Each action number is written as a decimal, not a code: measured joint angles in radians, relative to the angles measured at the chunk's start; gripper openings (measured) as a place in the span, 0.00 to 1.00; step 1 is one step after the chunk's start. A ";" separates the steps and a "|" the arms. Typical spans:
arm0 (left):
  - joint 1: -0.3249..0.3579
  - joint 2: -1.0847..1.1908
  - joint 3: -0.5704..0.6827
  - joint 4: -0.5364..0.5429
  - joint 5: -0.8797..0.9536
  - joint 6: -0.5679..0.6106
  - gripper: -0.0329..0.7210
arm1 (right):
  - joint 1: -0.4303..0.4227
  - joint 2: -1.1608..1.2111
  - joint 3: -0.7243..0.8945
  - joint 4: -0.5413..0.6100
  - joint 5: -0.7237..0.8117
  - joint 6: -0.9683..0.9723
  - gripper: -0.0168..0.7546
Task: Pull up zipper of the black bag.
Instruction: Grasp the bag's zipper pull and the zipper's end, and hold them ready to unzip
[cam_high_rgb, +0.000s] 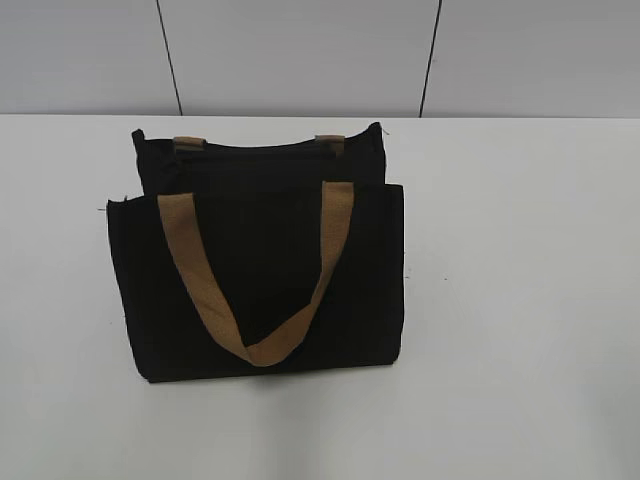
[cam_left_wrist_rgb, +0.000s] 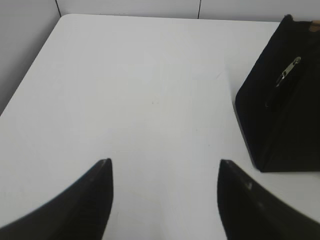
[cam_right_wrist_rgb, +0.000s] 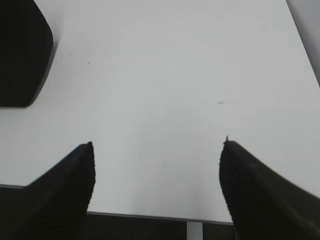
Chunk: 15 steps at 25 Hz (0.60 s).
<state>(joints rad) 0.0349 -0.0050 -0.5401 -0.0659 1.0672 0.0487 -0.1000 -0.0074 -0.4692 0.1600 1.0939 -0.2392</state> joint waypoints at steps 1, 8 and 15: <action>0.000 0.000 0.000 0.000 0.000 0.000 0.69 | 0.000 0.000 0.000 0.000 0.000 0.000 0.79; 0.000 0.000 0.000 0.000 0.000 0.000 0.69 | 0.000 0.000 0.000 0.000 0.000 0.000 0.79; 0.000 0.000 0.000 0.000 0.000 0.000 0.69 | 0.000 0.000 0.000 0.000 0.000 0.000 0.79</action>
<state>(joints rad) 0.0349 -0.0050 -0.5401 -0.0659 1.0672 0.0487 -0.1000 -0.0074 -0.4692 0.1600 1.0939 -0.2392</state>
